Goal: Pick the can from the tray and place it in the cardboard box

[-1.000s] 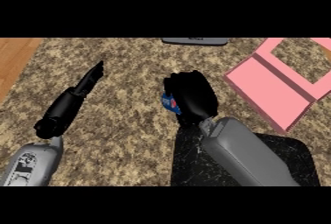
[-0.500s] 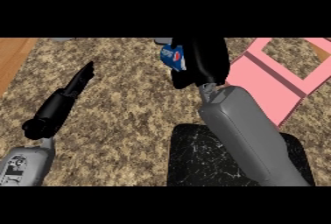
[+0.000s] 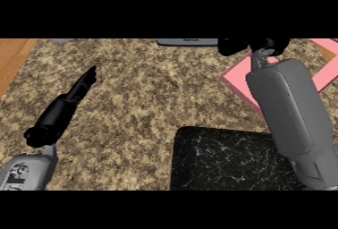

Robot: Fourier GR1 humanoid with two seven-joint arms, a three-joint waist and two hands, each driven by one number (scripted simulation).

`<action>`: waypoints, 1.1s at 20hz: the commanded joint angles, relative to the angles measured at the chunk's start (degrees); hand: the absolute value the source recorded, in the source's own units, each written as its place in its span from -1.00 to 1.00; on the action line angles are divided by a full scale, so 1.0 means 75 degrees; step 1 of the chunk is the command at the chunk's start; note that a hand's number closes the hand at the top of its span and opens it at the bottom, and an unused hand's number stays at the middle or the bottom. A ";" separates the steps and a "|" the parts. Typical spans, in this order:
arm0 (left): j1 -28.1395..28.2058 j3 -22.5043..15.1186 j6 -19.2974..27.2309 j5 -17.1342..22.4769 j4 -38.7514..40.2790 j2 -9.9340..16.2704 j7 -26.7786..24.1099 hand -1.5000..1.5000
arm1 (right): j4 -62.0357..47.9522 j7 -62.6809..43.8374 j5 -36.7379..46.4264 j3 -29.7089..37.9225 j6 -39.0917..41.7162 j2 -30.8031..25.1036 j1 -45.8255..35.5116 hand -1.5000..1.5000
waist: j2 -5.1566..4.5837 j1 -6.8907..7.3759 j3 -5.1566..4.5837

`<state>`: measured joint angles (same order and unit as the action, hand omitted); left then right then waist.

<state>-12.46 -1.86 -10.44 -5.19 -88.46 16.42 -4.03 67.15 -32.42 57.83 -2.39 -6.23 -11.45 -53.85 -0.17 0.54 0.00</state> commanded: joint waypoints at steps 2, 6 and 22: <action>0.0131 -0.0047 -0.0062 -0.0087 -0.0203 -0.0036 0.0054 0.00 | -0.1152 0.0520 0.0011 0.0531 0.0396 -0.0932 -0.0479 1.00 | 0.0002 0.0037 -0.0001; 0.0062 0.0140 -0.0025 -0.0145 0.0293 -0.0002 -0.0409 0.00 | -0.2097 0.0813 -0.0396 0.0699 0.1470 -0.1210 -0.0669 1.00 | -0.0028 0.0034 -0.0006; 0.0038 -0.0041 0.0129 -0.0376 -0.0046 -0.0403 -0.0112 0.00 | -0.4824 0.3820 -0.1257 0.1215 0.3830 -0.2522 -0.0396 -1.00 | -0.0034 0.0069 0.0004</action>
<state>-12.22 -1.40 -11.01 -6.58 -89.36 15.12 -4.03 34.45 -10.14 50.08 5.71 19.52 -28.89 -56.02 -0.38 0.96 0.03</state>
